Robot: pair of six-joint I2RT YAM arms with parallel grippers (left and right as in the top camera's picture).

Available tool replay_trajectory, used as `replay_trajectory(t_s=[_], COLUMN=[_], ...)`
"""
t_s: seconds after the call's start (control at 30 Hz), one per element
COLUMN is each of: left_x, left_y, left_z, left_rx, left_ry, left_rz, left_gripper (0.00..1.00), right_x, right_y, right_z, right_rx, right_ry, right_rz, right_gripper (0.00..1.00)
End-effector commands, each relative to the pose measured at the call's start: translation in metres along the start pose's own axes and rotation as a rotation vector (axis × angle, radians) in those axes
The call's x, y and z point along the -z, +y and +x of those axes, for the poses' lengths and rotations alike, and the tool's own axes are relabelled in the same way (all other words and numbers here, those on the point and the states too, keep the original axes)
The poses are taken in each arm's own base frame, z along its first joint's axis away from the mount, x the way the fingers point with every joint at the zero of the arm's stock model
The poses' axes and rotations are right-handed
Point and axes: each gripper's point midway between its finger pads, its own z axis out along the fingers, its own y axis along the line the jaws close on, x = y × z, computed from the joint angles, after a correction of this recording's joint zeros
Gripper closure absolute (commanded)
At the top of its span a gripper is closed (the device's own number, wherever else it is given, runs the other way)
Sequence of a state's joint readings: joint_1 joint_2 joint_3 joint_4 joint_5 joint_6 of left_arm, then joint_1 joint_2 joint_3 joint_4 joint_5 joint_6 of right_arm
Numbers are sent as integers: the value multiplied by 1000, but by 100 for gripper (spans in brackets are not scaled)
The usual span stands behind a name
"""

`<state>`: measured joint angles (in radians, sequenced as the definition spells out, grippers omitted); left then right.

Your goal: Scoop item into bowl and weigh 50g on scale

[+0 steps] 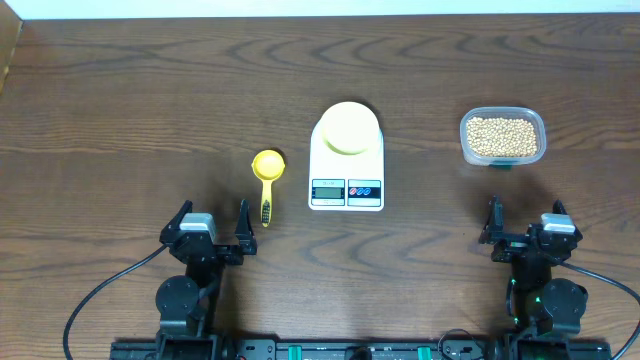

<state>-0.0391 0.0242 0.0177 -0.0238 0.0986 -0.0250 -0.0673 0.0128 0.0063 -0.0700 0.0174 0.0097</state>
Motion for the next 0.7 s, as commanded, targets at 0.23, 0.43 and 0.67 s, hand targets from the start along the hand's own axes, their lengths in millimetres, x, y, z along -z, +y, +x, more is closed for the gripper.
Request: replay_trajectory(t_s=[0.23, 0.43, 0.67], left_x=[0, 1, -6], left_y=[1, -3, -5], left_z=[11, -2, -25], left_rx=[-6, -6, -3], left_ry=[49, 59, 112], left_rz=[0, 13, 8], left_gripper=[0, 0, 0], right_x=[0, 0, 0], right_y=[0, 0, 0], right_z=[0, 0, 0], right_rx=[14, 14, 14], right_ry=[0, 0, 0], right_rz=[-1, -2, -2], right_gripper=[1, 1, 1])
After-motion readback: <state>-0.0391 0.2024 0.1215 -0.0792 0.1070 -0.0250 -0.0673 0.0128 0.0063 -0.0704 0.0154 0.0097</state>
